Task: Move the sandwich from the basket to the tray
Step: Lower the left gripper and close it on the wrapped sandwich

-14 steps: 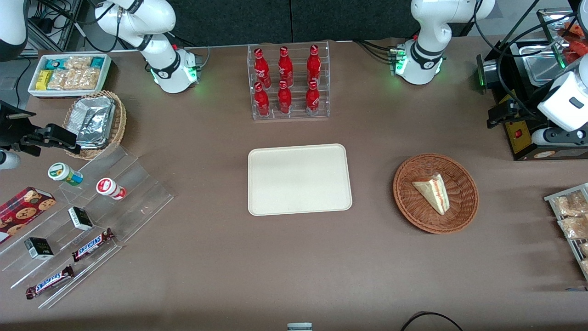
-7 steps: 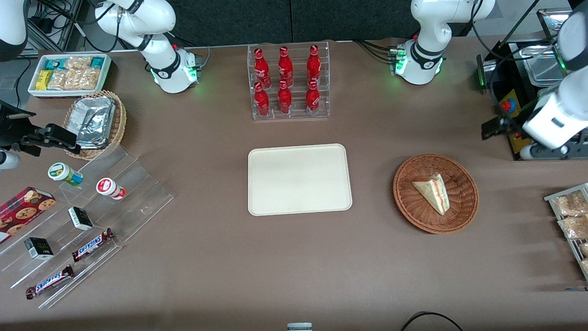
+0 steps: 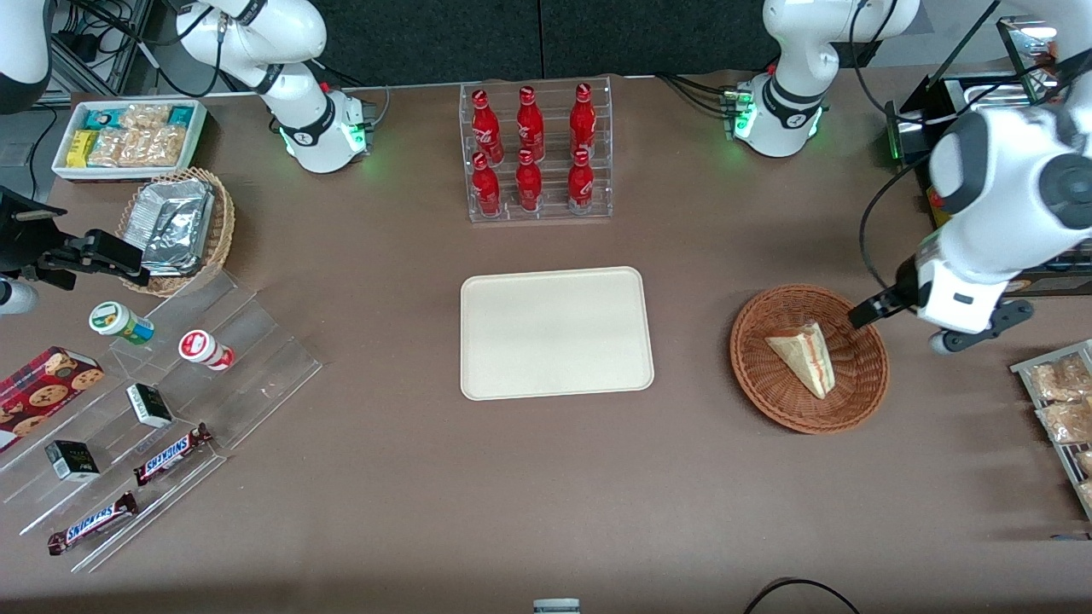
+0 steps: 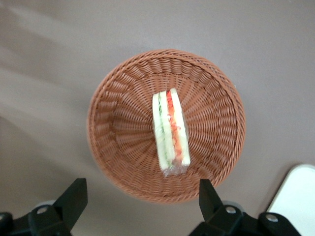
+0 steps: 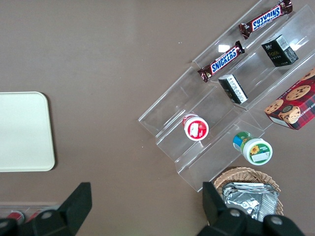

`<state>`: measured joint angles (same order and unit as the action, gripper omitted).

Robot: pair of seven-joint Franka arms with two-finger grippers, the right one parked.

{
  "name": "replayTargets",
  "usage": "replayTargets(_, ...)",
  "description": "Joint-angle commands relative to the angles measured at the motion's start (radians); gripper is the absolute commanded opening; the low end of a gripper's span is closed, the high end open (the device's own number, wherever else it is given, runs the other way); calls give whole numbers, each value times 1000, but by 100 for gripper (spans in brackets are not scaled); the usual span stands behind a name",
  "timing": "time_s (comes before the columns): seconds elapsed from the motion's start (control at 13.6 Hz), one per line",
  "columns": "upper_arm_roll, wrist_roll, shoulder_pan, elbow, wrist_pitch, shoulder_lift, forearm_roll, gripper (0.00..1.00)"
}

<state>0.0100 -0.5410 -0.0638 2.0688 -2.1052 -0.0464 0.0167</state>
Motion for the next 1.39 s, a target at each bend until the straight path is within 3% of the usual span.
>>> replayTargets(0.0, -7, -153, -22, 117, -172, -1, 9, 100)
replayTargets(0.44, -7, -214, -63, 146, -327, -114, 11, 100)
replayTargets(1.1, -5, -214, -63, 175, -407, -191, 12, 100)
replayTargets(1.17, -5, -214, -63, 174, -407, -199, 12, 92)
replayTargets(1.25, -5, -212, -63, 174, -407, -201, 12, 60)
replayTargets(1.32, -5, -212, -63, 174, -406, -201, 12, 21)
